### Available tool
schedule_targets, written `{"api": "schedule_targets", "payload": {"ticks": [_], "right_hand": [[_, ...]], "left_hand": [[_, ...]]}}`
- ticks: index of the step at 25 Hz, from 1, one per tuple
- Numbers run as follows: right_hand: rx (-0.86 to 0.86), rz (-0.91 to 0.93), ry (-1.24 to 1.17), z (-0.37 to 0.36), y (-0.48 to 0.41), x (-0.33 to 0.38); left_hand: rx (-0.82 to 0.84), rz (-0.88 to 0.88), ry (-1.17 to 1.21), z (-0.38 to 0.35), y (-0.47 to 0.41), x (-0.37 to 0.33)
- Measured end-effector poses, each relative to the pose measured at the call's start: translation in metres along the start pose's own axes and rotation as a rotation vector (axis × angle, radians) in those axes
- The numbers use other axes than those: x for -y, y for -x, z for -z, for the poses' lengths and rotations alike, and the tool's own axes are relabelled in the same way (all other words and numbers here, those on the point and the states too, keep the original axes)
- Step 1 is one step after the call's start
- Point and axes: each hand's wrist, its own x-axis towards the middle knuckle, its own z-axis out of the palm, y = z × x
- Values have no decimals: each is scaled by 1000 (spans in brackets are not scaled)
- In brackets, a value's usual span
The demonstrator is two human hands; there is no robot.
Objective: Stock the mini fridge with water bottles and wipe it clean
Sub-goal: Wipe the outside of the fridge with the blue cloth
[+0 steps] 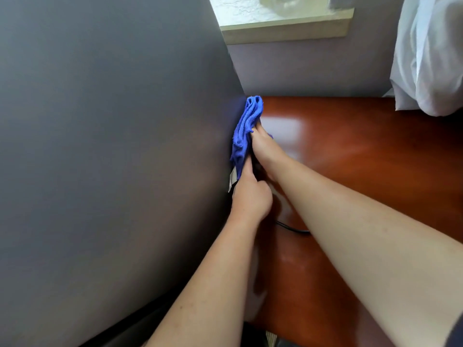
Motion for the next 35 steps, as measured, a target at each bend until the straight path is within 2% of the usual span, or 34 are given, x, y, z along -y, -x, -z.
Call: {"api": "schedule_targets", "payload": {"ticks": [4,10,14,20,23,27,31,35], "right_hand": [[-7,-78,-74,-3,29,-9],[43,-78,41,-16,92,-47],[63,-89,23,-27,138,-59],[78,30,39,-48,187,-52],[76,151,74,-43,176,-26],[26,244,34,-31,129,10],[3,167,92,-12,76,48],[-11,86,165,-2,40,60]], "left_hand": [[10,23,-32,-4,14,23],[-47,44,-51,-10,58,70],[-78,71,-35,-9,88,102],[-97,49,20,-2,112,120],[-159,6,81,10,98,106],[-185,-135,142,21,64,61],[-182,-155,90,20,18,13],[-108,-127,30,18,-10,-7]]}}
